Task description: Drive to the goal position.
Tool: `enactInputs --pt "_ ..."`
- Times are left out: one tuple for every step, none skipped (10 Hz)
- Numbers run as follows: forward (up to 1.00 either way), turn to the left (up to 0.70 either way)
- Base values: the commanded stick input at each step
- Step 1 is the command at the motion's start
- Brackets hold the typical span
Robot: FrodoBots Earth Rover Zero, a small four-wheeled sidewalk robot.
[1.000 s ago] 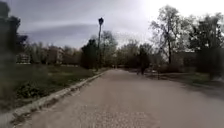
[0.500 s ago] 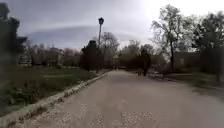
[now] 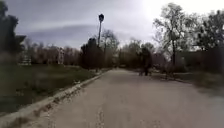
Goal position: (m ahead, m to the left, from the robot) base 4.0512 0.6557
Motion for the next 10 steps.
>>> enactInputs --pt "0.70 0.00" --pt "0.70 0.00" --pt "0.70 0.00" --pt "0.70 0.00" --pt "0.70 0.00" --pt "0.70 0.00" --pt "0.70 0.00" --pt "0.70 0.00" --pt "0.70 0.00" --pt "0.70 0.00"
